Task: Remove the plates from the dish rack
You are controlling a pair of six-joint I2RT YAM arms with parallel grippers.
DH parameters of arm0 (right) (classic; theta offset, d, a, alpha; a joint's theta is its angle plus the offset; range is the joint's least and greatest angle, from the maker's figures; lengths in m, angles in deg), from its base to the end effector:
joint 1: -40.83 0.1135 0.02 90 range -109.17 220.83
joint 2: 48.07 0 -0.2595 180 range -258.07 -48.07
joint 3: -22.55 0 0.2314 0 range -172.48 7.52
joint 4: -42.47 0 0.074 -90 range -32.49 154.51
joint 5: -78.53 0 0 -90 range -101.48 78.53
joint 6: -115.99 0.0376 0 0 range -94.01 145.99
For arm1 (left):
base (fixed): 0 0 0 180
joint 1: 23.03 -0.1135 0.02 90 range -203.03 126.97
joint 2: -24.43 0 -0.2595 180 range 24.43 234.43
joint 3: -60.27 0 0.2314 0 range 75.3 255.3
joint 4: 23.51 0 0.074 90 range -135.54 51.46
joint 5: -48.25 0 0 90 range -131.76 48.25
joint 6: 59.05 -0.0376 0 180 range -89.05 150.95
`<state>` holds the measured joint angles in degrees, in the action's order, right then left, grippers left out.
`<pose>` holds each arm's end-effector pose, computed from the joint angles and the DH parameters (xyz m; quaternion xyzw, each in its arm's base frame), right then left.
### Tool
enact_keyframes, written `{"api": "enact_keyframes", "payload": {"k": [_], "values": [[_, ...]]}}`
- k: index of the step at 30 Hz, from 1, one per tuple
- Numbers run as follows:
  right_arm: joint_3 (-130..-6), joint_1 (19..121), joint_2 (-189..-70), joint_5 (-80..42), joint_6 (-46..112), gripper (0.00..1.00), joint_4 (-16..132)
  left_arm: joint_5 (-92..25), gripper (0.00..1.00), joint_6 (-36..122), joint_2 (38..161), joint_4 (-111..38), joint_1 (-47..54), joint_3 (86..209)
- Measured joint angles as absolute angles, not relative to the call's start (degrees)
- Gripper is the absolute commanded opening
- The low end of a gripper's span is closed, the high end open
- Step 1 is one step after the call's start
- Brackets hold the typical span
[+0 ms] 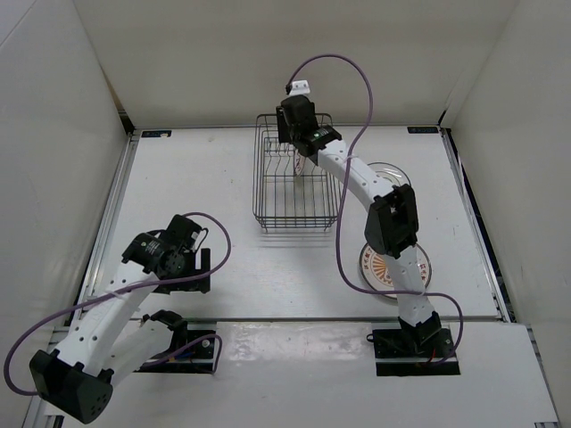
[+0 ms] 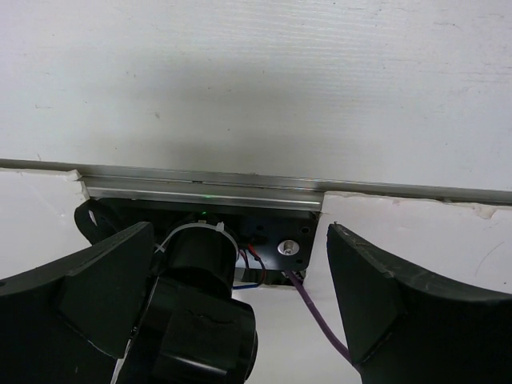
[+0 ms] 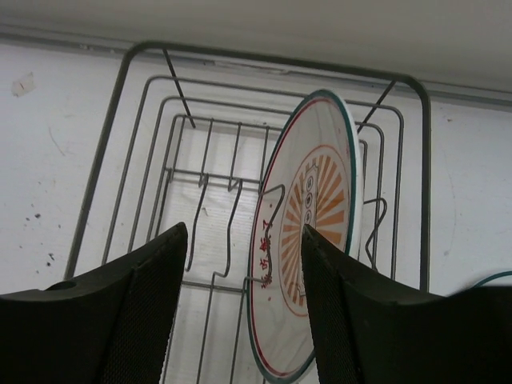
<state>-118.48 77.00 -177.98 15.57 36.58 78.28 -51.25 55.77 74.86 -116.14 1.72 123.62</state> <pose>0.4228 0.2879 0.3123 -0.0582 0.8262 0.0275 0.5597 0.0935 -0.0363 0.2560 -0.0080 0.9925 0.0374 0.1157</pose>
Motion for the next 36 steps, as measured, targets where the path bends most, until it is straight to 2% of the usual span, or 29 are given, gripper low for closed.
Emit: {"api": "enact_keyframes", "payload": {"k": [8, 13, 19, 28, 35, 36], "values": [[-120.05, 76.14, -175.79, 19.09, 37.87, 0.64, 76.6, -51.45, 1.0, 55.44, 75.63, -116.14, 1.68, 123.71], [-120.16, 75.6, -174.22, 20.58, 39.6, 0.65, 80.64, -51.47, 1.0, 55.42, 75.89, -116.14, 1.68, 123.71], [-117.93, 75.51, -174.5, 22.61, 40.58, 0.57, 85.6, -52.04, 1.0, 55.61, 76.09, -116.14, 1.62, 123.73], [-117.67, 75.97, -178.7, 26.02, 40.34, 0.36, 87.39, -53.46, 1.0, 56.33, 76.24, -116.14, 1.59, 124.19], [-118.78, 77.24, -181.1, 30.13, 40.25, 0.0, 86.08, -54.53, 1.0, 56.51, 76.35, -116.14, 1.57, 124.67], [-118.8, 77.39, -181.1, 30.44, 40.12, 0.0, 86.04, -54.62, 1.0, 56.51, 76.35, -116.14, 1.57, 124.75]]}}
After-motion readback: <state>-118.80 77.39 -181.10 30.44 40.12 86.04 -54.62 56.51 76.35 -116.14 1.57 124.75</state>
